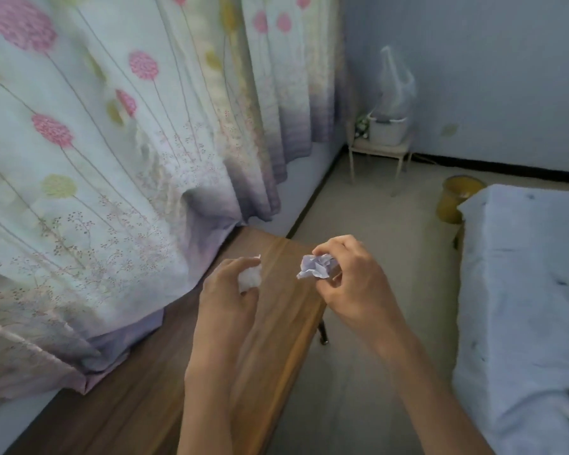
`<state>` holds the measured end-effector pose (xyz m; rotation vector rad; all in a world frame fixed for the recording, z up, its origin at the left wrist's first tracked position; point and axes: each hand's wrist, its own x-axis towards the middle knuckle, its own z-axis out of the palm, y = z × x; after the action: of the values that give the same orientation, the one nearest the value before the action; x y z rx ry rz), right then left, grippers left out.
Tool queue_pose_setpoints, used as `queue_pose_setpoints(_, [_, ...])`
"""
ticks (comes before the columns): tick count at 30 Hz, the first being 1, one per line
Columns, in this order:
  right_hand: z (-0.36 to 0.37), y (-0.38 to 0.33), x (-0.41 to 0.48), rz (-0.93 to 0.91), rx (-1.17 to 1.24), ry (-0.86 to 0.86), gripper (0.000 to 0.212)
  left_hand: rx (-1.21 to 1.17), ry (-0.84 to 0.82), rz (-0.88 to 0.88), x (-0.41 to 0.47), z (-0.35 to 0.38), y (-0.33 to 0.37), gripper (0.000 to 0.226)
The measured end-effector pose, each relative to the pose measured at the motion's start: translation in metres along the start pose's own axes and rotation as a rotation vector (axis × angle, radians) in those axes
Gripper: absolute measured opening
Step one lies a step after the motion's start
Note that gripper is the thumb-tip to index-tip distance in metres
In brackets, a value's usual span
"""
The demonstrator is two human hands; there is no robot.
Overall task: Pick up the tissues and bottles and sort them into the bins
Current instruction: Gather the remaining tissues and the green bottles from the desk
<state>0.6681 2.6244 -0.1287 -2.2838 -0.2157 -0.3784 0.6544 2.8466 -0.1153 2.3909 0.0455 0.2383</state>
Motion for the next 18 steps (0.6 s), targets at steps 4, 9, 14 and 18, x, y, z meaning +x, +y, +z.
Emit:
queue_pose_setpoints(4, [-0.068, 0.054, -0.019, 0.061, -0.158, 0.11, 0.033, -0.028, -0.11, 0.154, 0.014, 0.068, 0.064, 0.048])
queue_pose_setpoints(9, [-0.125, 0.108, -0.039, 0.192, -0.152, 0.193, 0.033, -0.064, -0.246, 0.245, 0.018, 0.138, 0.124, 0.046])
queue_pose_setpoints(14, [-0.153, 0.146, -0.031, 0.257, -0.134, 0.29, 0.022, -0.065, -0.3, 0.325, 0.048, 0.177, 0.16, 0.047])
queue_pose_setpoints(18, [-0.165, 0.178, -0.007, 0.303, -0.155, 0.333, 0.02, -0.253, -0.316, 0.278, 0.083, 0.21, 0.178, 0.059])
